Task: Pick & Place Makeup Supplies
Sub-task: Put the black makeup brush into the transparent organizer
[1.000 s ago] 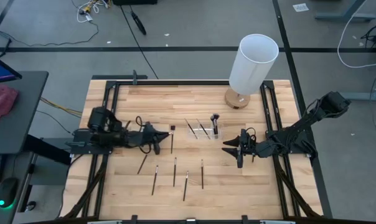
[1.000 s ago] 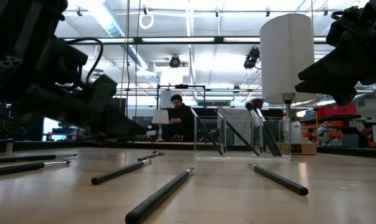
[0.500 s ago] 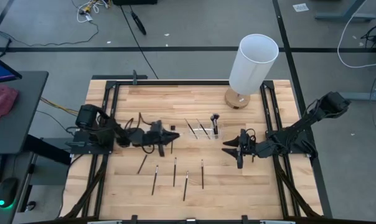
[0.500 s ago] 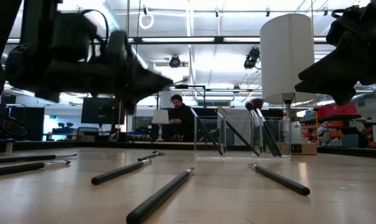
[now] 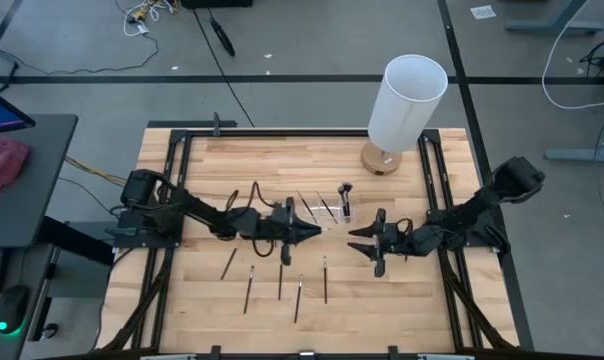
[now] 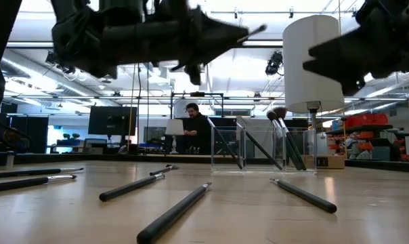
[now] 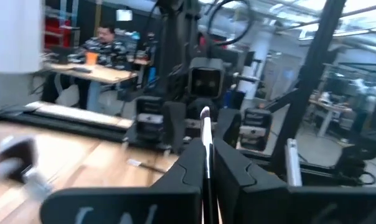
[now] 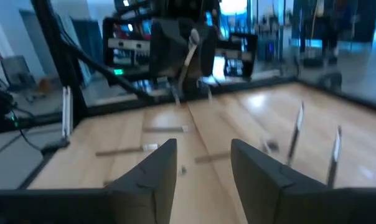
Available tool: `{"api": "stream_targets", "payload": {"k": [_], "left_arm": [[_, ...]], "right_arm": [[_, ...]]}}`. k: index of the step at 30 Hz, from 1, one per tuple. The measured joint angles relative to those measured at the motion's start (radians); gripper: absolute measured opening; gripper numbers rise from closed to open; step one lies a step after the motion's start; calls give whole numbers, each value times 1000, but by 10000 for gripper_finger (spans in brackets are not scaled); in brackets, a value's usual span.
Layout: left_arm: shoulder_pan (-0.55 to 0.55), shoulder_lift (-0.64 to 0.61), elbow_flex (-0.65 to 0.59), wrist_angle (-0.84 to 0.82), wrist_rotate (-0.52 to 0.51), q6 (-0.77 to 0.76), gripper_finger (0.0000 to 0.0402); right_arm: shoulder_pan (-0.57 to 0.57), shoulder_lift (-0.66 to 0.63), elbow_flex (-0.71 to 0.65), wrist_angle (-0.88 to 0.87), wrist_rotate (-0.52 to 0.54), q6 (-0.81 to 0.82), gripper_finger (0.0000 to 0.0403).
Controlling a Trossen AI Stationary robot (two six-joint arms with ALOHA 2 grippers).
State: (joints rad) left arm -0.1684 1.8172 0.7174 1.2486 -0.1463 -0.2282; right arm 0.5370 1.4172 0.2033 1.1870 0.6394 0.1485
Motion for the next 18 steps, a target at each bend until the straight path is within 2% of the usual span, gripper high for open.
{"api": "stream_targets", "payload": {"k": [3, 6, 11, 18], "left_arm": [[0, 0, 41, -20, 38, 5, 16], [0, 0, 65, -21, 66, 4, 18], [-4, 0, 98, -50, 84, 0, 15], [-16, 0, 110, -76, 84, 4, 18]], "right_arm": [[-9, 57, 6, 149, 7, -79, 155], [-27, 84, 27, 223, -19, -147, 155], [-68, 87, 95, 229, -136, -250, 155], [-97, 87, 177, 185, -186, -334, 155]]}}
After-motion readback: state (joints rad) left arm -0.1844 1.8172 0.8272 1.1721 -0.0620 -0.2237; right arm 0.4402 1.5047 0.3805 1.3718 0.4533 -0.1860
